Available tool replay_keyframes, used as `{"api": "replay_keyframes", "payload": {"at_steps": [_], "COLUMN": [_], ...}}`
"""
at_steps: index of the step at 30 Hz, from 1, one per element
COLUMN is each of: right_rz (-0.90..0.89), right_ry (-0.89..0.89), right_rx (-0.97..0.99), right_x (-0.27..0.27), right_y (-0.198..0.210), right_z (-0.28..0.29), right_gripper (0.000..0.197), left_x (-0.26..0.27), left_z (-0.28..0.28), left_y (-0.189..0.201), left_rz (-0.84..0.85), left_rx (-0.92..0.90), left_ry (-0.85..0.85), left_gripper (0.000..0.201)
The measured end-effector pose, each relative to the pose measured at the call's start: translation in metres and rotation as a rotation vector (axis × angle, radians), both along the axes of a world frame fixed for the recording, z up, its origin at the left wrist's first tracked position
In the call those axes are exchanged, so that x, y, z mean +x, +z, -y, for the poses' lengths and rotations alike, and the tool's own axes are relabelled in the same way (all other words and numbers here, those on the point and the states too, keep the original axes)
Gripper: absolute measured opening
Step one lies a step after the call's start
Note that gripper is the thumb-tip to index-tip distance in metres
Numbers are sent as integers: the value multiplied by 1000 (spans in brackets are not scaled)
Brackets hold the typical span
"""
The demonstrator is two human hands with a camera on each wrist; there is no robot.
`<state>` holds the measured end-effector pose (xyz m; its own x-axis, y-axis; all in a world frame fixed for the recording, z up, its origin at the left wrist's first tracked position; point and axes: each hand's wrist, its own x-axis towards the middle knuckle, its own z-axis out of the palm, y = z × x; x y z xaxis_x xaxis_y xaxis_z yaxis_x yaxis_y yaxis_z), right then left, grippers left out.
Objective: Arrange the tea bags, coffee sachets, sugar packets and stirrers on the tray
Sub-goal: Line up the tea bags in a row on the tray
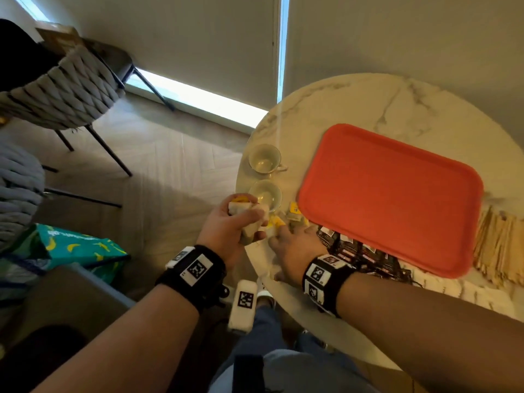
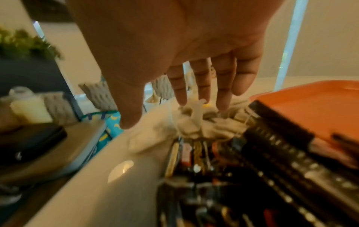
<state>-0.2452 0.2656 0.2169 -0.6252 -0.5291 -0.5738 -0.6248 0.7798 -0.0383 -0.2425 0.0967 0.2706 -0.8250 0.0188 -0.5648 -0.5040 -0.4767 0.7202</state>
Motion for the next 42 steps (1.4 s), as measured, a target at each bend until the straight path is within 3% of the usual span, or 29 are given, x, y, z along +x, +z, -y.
{"api": "replay_keyframes", "payload": {"at_steps": [6,9,13,15,17,19,22,23,26,29,32,37,39,42], "right_rz": [48,31,41,90,175,317,432,466,499,444,347,152,90,-53], "right_ry": [25,-3,-274,-499,-663,-820,-966,-996,-985,-967,-955,-1044,-1118,-1159], "right_rx": [-52,-149,-416,-527,-594,-786,-1173,-1292,-1569,-1713,-1779,-1751,-1659,-1477], "right_x": [-1,-4,-23,-38,-52,-62,-72,-75,-82,-86,-81,-48,-38,-37], "right_y": [-20,-12,14,34,49,58,59,60,58,52,41,14,5,-2], "right_z": [3,-4,-28,-47,-70,-94,-131,-139,-159,-166,-163,-139,-131,-134], "right_gripper": [31,26,26,14,21,17,36,34,16,19,23,3,9,34], "left_x": [-4,-14,-41,-58,-76,-92,-116,-123,-134,-132,-123,-84,-67,-57], "left_z": [-4,-15,-35,-49,-66,-82,-108,-116,-144,-169,-180,-172,-164,-158], "left_y": [0,5,15,19,21,20,7,1,-22,-39,-59,-84,-86,-81], "left_rz": [22,75,58,22,-47,-113,-207,-229,-246,-218,-177,-134,-86,-85], "left_rx": [30,31,20,-16,-67,-116,-141,-141,-64,94,194,330,378,369], "left_ry": [-31,-22,2,-29,-68,-110,-131,-132,-112,-165,-295,-325,-357,-393], "left_gripper": [39,24,9,6,7,6,9,10,6,9,11,26,37,56]}}
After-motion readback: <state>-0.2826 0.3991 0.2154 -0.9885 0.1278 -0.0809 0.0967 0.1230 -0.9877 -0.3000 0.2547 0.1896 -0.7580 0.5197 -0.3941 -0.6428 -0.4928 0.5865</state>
